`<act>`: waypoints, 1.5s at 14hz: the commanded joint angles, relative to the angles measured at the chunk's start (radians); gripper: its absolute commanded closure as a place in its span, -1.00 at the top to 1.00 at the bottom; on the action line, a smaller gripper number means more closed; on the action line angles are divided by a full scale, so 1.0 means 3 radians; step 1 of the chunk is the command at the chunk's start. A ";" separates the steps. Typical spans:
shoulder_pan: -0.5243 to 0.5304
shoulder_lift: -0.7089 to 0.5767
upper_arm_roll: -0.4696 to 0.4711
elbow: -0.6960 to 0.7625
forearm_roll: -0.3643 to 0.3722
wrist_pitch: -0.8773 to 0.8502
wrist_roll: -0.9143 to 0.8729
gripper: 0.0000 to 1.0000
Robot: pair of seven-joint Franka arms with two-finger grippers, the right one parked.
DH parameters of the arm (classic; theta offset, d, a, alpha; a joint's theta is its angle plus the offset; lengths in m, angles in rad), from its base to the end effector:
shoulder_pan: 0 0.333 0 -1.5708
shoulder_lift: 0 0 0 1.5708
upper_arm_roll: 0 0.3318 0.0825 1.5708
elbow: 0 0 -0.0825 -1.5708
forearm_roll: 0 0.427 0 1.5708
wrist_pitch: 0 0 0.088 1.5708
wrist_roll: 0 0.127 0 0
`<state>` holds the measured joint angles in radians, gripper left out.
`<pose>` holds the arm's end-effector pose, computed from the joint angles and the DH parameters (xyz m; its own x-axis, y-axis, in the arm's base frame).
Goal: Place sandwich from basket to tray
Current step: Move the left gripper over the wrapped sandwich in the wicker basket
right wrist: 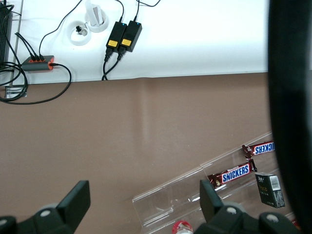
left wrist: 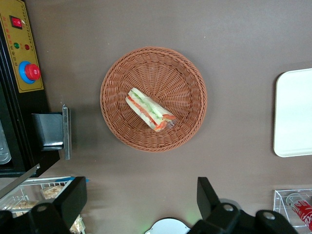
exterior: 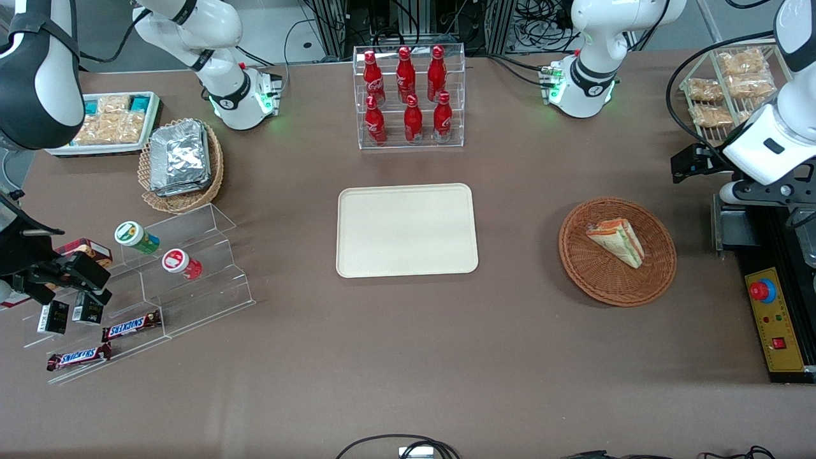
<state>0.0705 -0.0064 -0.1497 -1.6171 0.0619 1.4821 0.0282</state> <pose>0.5802 -0.0380 0.5937 0.9864 -0.1009 -0.1299 -0.1093 -0.9923 -0.0591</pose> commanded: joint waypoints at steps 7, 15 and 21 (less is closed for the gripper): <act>-0.0005 0.0001 0.0034 -0.0233 0.0106 0.0177 -0.0256 1.00; 0.0215 -0.0147 0.0029 -0.1578 0.0090 0.1485 -0.1048 1.00; 0.0195 -0.0005 0.0018 -0.2044 0.0090 0.2207 -0.1995 1.00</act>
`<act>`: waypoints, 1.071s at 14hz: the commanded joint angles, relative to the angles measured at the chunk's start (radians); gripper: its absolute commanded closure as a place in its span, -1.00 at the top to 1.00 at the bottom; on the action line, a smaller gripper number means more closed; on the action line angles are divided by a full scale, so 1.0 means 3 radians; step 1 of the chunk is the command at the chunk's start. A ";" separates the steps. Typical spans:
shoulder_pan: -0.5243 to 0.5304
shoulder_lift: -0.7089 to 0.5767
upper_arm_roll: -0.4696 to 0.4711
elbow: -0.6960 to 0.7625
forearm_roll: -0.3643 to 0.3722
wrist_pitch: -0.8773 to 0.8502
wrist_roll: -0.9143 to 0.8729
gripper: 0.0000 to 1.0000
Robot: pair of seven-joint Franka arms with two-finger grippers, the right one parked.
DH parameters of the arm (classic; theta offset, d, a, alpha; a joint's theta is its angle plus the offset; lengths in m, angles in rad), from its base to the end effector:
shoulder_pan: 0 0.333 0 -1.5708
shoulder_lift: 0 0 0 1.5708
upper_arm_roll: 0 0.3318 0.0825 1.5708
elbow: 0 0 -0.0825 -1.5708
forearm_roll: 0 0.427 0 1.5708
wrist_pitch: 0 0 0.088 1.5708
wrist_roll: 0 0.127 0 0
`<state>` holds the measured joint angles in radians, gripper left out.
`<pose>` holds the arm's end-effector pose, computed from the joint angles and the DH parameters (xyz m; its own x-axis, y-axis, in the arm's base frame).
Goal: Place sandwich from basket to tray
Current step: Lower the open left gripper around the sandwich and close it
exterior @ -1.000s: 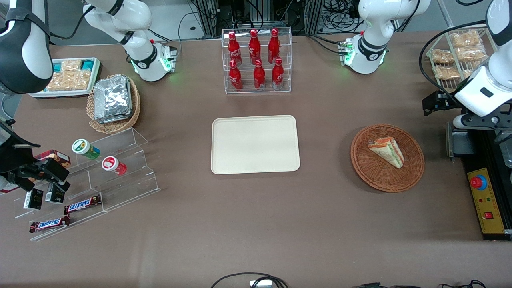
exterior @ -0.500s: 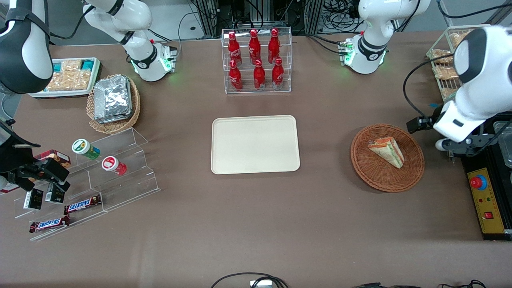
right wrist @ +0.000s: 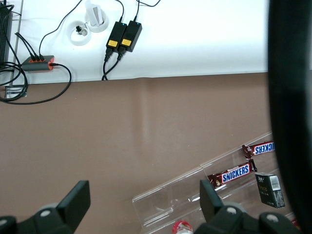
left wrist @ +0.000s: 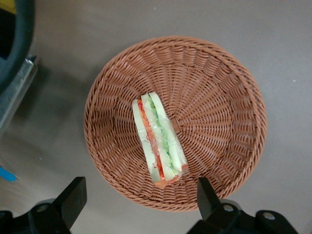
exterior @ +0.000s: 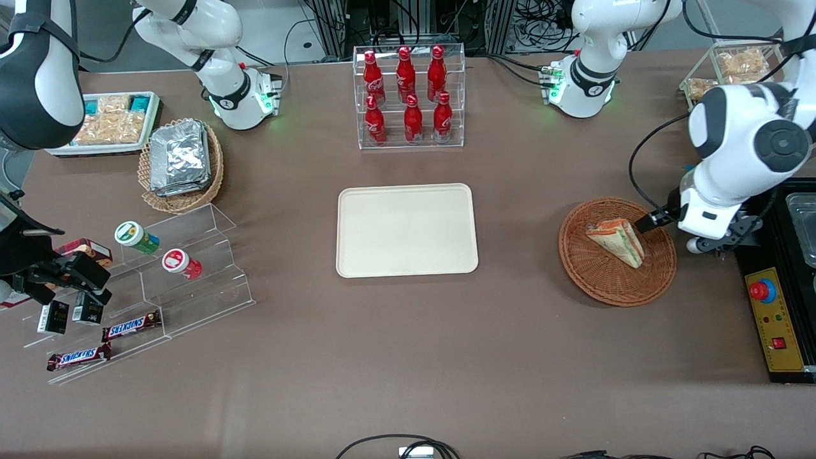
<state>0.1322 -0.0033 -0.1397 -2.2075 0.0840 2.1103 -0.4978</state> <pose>0.5503 0.0012 0.3443 0.9008 0.4312 -0.0512 0.4245 -0.8993 -0.1053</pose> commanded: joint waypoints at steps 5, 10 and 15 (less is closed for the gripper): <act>-0.0021 0.0113 -0.0020 -0.0408 0.0012 0.0670 -0.0743 1.00; -0.0021 0.0328 -0.0020 -0.0654 0.0012 0.1212 -0.1066 1.00; -0.0011 0.0527 -0.0015 -0.0751 0.0012 0.1530 -0.1178 1.00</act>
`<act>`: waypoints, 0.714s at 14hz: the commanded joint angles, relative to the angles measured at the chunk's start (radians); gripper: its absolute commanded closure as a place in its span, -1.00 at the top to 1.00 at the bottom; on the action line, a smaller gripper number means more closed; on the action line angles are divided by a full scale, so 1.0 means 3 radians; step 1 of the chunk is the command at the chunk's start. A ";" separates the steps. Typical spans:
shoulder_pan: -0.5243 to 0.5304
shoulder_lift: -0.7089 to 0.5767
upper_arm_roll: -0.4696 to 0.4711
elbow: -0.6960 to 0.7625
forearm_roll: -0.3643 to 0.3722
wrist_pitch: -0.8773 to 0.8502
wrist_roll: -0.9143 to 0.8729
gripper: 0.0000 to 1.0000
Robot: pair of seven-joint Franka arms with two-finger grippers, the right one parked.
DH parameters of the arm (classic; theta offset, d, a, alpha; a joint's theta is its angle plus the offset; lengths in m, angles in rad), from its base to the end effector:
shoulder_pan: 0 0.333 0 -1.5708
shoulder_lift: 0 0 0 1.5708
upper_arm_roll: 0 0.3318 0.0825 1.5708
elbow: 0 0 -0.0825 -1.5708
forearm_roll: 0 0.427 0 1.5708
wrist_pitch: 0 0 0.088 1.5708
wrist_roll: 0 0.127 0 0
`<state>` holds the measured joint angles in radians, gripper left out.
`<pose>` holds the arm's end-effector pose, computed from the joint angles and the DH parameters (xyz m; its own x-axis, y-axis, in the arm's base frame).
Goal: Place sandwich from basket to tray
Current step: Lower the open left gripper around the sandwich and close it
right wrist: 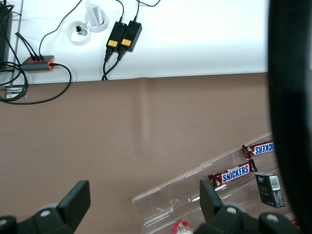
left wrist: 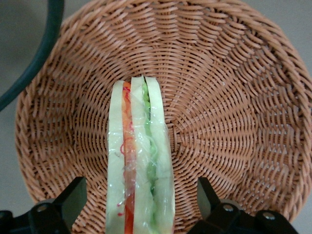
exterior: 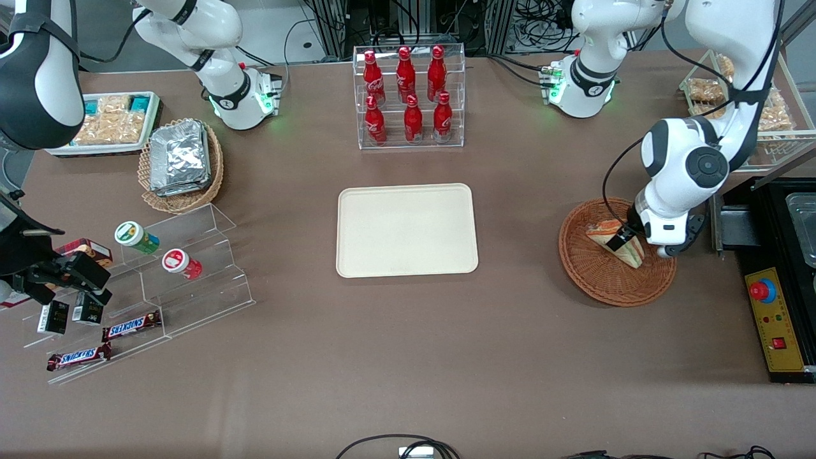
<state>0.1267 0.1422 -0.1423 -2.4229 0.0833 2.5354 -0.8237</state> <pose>0.5149 -0.0098 0.2079 0.7384 0.6744 -0.0007 0.6739 -0.7379 -0.0382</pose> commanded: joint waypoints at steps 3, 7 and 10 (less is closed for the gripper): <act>0.0023 0.0088 -0.0006 -0.0028 0.0014 0.0119 -0.0092 0.93; 0.0033 0.0134 -0.0001 -0.0018 0.0014 0.0119 -0.0163 -1.00; 0.0033 0.0155 -0.0001 -0.0008 0.0014 0.0119 -0.0179 -1.00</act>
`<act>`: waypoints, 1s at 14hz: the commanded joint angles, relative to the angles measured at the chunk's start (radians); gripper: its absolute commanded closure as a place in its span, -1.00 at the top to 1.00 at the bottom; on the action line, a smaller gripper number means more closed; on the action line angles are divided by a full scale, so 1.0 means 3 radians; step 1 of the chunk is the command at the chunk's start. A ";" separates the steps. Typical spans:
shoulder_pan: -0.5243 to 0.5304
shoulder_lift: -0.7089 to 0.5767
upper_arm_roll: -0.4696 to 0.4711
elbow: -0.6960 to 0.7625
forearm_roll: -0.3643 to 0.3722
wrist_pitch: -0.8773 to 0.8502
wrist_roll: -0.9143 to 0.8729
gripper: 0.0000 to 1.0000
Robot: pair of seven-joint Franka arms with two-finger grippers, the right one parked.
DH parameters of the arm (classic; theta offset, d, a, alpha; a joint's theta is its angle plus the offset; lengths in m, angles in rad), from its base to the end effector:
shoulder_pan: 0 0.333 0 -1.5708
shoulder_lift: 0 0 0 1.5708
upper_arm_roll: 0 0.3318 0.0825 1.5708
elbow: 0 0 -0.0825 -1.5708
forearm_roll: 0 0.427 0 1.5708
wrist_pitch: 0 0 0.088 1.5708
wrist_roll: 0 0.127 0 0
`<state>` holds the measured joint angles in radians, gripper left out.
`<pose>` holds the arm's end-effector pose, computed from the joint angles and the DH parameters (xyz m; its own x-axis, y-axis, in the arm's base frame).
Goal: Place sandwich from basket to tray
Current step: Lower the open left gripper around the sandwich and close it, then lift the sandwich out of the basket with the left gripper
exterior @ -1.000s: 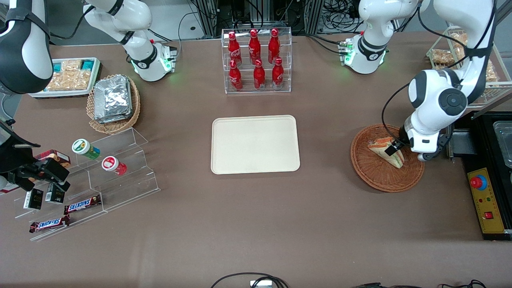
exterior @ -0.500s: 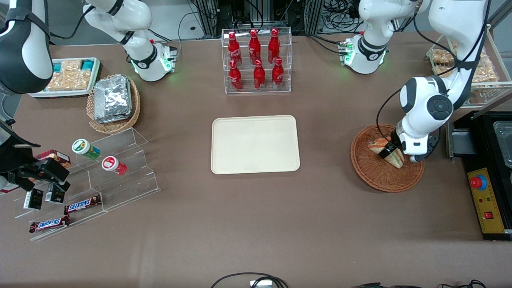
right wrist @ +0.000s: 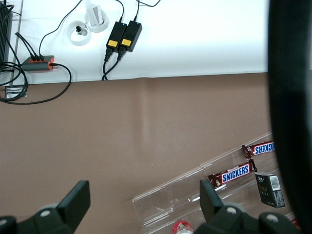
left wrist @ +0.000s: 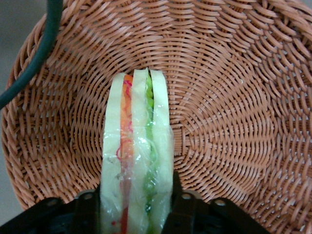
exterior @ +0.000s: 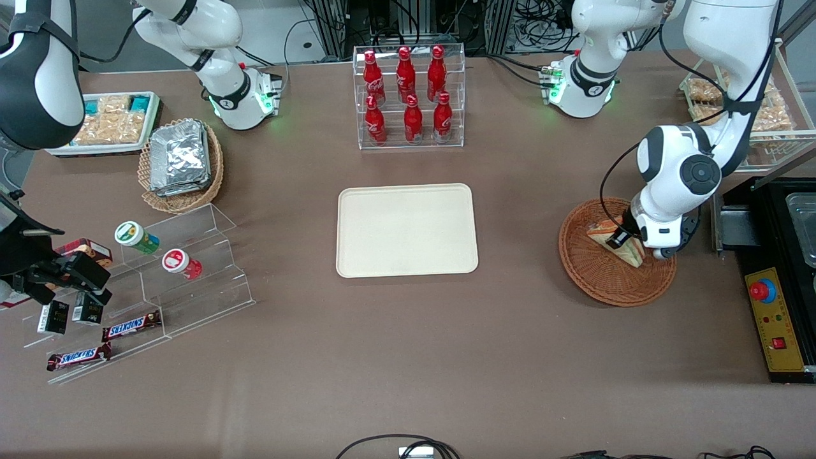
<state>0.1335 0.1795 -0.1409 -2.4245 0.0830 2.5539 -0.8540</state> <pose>0.5117 -0.0065 0.1899 0.7119 0.7021 -0.0183 0.7008 -0.7118 -0.0478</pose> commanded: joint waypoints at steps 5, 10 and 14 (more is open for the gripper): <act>0.0005 -0.0214 -0.0011 0.0079 0.0035 -0.0310 0.0003 -1.00; -0.0026 -0.0414 -0.0031 0.0579 0.0035 -0.1164 0.0377 -1.00; -0.0092 -0.0414 -0.0169 0.1035 0.0020 -0.1594 0.0566 -1.00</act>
<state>0.1145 0.0532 -0.1647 -2.1715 0.0846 2.1269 -0.7098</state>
